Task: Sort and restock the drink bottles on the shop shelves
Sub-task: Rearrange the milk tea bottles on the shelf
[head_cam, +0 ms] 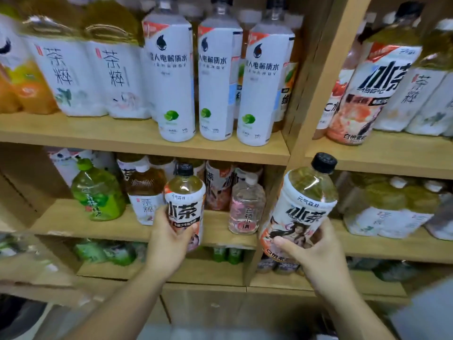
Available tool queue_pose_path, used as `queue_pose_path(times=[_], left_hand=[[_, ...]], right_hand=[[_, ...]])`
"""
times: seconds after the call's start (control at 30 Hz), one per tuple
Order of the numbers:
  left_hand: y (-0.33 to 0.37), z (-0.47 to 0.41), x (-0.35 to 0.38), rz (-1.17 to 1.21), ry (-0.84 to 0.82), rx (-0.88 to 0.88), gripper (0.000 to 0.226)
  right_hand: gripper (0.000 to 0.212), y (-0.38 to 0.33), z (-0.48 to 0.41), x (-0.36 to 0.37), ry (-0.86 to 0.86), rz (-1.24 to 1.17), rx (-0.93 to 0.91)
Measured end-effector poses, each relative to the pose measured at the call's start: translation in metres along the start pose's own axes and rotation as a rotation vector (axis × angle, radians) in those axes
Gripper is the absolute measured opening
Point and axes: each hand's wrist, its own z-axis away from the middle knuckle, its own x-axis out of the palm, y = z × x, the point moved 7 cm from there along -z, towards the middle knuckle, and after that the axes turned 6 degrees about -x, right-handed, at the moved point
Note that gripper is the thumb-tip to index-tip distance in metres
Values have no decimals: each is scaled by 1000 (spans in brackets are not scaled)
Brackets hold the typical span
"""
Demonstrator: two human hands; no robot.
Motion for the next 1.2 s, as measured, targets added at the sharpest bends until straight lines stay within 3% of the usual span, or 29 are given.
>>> queue_pose_path(times=[0.33,0.87,1.2], left_hand=[[-25,-46,36,-22,-14,-80,67],[-50,-72,20,-270,114,48,70],[-85,-52,-2,-282,-5,74,64]], right_hand=[[71,28,19,21,-21,45,145],[74,60,3,114,-84,-23,244],[68,75,-10,183,-55,58,191]])
